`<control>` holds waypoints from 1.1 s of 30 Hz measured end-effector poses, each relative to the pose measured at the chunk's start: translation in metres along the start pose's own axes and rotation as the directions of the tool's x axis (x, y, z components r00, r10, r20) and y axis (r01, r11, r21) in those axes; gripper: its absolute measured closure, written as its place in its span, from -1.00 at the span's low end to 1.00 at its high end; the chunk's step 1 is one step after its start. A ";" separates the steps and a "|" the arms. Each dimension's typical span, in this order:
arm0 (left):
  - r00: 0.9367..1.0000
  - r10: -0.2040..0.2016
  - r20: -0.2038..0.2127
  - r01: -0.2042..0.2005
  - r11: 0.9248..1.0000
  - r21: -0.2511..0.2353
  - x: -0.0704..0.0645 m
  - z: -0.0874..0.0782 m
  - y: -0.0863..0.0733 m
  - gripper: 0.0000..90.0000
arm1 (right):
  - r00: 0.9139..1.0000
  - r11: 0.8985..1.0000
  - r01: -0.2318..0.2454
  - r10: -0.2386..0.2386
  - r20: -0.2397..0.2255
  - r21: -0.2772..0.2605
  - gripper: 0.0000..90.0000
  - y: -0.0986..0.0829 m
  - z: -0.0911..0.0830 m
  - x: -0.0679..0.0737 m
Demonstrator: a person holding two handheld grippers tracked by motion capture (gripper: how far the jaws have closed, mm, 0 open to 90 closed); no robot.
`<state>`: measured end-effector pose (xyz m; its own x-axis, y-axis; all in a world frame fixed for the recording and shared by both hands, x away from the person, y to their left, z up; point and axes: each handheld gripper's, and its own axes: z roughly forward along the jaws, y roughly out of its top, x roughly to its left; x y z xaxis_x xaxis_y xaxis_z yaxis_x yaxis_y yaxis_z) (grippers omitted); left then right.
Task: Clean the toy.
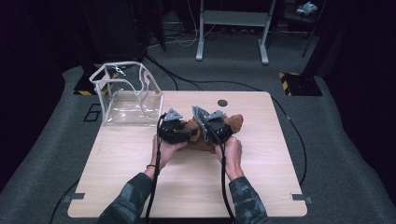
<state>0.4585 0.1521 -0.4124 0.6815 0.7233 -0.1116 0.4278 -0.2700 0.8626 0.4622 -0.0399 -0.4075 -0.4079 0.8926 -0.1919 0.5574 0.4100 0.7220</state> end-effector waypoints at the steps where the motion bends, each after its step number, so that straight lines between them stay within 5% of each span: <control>1: 1.000 0.005 -0.027 -0.005 1.000 0.000 0.002 -0.004 -0.004 -0.06 | 1.000 1.000 -0.002 0.002 0.001 0.000 0.72 0.000 0.000 -0.002; 10: 0.989 -0.038 -0.146 0.035 0.999 -0.024 0.023 -0.026 -0.042 -0.51 | 0.999 0.999 -0.042 0.042 0.029 0.011 0.72 -0.004 0.003 -0.016; 13: 0.987 -0.054 -0.152 0.054 0.999 -0.001 0.028 -0.025 -0.055 -0.59 | 0.997 0.998 -0.056 0.056 0.047 0.018 0.72 -0.007 0.003 -0.022; 17: 0.990 -0.094 -0.106 0.096 0.995 0.019 0.036 -0.014 -0.069 -0.63 | 0.997 0.998 -0.065 0.064 0.049 0.019 0.72 -0.009 0.005 -0.028; 20: 0.992 -0.089 -0.087 0.091 0.996 0.023 0.038 -0.004 -0.074 -0.47 | 0.997 0.998 -0.066 0.066 0.043 0.016 0.71 -0.009 0.005 -0.029; 23: 0.989 -0.127 -0.068 0.127 0.992 -0.004 0.041 0.002 -0.079 -0.22 | 0.998 0.999 -0.046 0.045 0.051 0.008 0.71 -0.009 0.004 -0.029; 27: 0.989 -0.124 -0.085 0.124 0.992 -0.005 0.039 0.005 -0.083 0.21 | 0.998 0.999 -0.043 0.044 0.035 -0.006 0.70 -0.010 -0.002 -0.030; 33: 0.985 -0.145 -0.090 0.147 0.989 0.007 0.036 0.010 -0.085 0.29 | 0.999 0.999 -0.025 0.027 0.042 -0.046 0.70 -0.010 -0.022 -0.027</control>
<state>0.4527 0.1948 -0.4947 0.5555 0.8093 -0.1907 0.5270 -0.1653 0.8336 0.4516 -0.0727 -0.3950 -0.3623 0.9103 -0.2001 0.5339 0.3787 0.7560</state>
